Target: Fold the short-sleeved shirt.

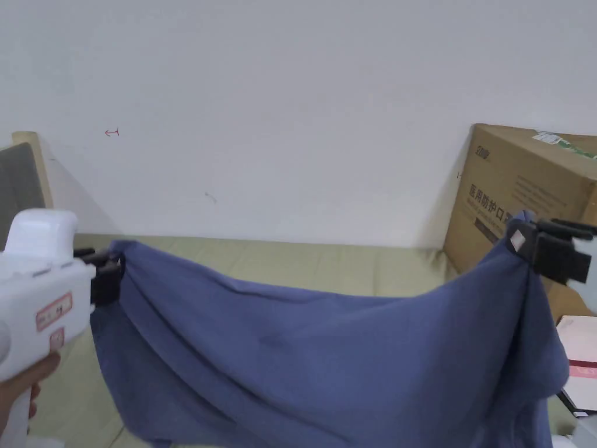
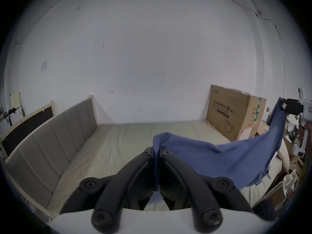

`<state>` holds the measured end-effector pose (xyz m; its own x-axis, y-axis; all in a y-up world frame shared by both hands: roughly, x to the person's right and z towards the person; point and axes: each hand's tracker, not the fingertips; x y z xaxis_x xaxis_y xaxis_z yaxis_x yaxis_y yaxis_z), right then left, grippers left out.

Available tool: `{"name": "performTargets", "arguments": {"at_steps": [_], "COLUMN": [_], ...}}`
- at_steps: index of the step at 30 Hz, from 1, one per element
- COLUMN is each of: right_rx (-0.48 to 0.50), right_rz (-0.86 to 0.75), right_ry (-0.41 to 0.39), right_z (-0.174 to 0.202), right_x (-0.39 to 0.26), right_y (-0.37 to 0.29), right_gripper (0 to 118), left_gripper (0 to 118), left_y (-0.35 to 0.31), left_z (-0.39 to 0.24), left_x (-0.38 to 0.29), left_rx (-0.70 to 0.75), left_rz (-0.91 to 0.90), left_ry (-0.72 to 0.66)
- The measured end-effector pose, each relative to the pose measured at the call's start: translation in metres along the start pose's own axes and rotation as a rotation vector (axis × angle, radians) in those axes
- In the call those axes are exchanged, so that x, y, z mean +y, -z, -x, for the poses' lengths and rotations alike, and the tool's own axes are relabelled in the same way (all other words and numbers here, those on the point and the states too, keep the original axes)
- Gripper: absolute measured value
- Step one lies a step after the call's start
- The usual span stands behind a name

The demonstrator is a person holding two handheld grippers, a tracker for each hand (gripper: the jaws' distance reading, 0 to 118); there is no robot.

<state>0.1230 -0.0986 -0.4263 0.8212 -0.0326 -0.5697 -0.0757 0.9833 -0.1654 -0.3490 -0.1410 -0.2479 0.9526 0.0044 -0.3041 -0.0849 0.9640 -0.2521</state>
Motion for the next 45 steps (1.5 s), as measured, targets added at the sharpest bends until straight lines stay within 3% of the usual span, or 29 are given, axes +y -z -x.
{"name": "performTargets", "arguments": {"at_steps": [13,18,25,33,39,45], "right_rx": [-0.019,-0.034,-0.068,-0.146,-0.197,-0.16], "right_rz": [-0.165,-0.214,-0.233,-0.2,-0.101,-0.089], "right_ry": [0.053,0.094,0.084,0.051,0.029,0.024], "right_z": [-0.02,-0.032,-0.039,-0.041,-0.047,-0.046], "right_x": [0.132,0.17,0.202,0.186,0.097,0.049], "right_y": [0.069,0.105,0.153,0.192,0.225,0.204], "right_gripper": [4,4,4,4,4,4], "left_gripper": [5,5,5,5,5,5], "left_y": [0.072,0.093,0.129,0.191,0.224,0.204], "left_z": [0.031,0.041,0.033,0.03,0.019,0.012], "left_x": [0.119,0.148,0.173,0.175,0.094,0.048], "left_rx": [0.133,0.168,0.206,0.219,0.231,0.203], "left_rz": [-0.127,-0.151,-0.158,-0.119,0.001,-0.003], "left_ry": [-0.028,-0.036,-0.016,-0.021,-0.049,-0.058]}}
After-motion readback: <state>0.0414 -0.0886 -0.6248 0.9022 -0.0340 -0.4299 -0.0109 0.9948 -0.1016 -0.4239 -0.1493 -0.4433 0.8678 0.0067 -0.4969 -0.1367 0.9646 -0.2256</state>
